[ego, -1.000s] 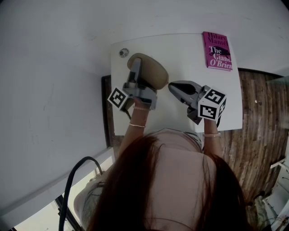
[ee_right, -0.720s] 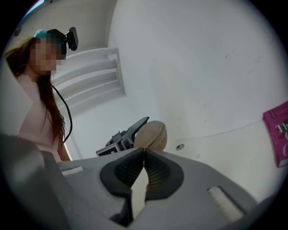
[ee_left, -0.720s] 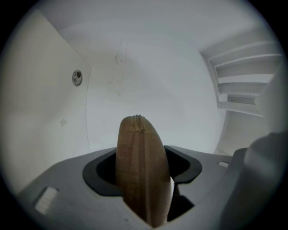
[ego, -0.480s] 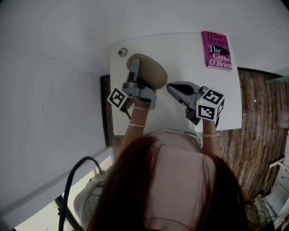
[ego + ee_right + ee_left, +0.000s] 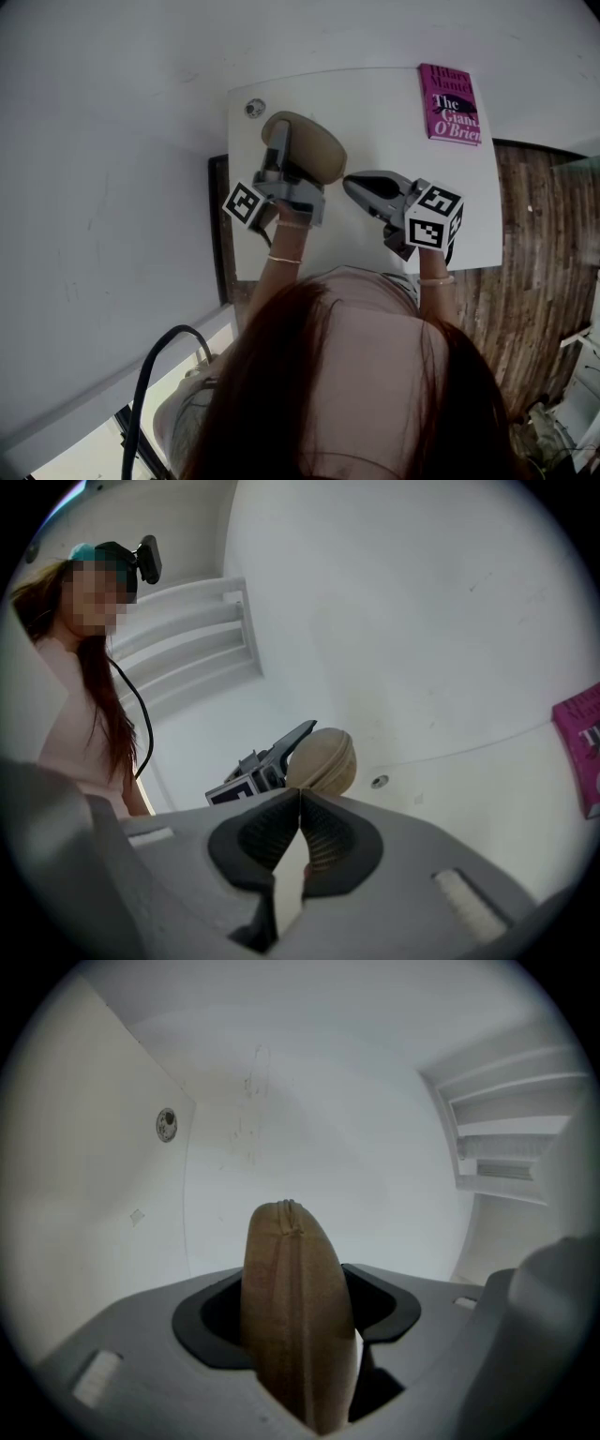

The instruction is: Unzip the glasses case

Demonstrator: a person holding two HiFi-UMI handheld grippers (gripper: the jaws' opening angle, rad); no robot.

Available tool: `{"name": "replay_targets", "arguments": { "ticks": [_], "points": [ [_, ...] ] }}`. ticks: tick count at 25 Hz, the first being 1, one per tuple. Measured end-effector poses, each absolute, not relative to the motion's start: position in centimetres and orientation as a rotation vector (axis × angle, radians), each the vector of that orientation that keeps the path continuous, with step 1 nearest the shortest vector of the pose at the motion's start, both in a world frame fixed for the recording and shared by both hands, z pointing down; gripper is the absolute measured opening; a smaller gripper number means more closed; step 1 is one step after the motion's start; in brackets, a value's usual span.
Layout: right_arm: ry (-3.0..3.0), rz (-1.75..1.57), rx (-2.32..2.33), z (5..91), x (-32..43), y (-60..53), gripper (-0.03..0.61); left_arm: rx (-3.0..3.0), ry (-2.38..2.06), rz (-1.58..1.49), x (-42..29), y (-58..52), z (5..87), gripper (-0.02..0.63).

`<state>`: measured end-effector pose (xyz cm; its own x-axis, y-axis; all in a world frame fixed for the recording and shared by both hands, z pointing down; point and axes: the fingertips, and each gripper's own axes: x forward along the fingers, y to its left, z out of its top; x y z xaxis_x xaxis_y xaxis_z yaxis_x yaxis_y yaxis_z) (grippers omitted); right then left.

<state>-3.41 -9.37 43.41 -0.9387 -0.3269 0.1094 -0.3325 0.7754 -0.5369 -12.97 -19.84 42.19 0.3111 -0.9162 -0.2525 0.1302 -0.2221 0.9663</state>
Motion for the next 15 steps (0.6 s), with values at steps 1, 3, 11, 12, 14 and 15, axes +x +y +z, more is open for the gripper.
{"name": "replay_targets", "arguments": {
  "ticks": [1,3,11,12,14,15],
  "points": [
    [-2.951,0.897,0.547,43.4,-3.44,-9.34,0.008,1.449,-0.769,-1.17,-13.0,-19.83,42.19,0.293],
    [-2.951,0.902,0.541,43.4,-3.52,-9.26,0.008,1.446,-0.772,-1.17,-13.06,-19.79,42.28,0.293],
    [-2.948,0.914,0.518,43.26,-3.94,-8.93,0.008,1.436,-0.775,-1.172,-13.19,-19.74,42.48,0.293],
    [-2.949,0.916,0.516,43.27,-3.96,-8.9,0.008,1.437,-0.775,-1.172,-13.19,-19.73,42.49,0.293],
    [-2.949,0.918,0.509,43.3,-4.01,-8.82,0.008,1.437,-0.775,-1.172,-13.15,-19.72,42.49,0.293],
    [-2.949,0.919,0.503,43.35,-4.05,-8.76,0.008,1.437,-0.775,-1.172,-13.15,-19.71,42.49,0.293]
  ]
}}
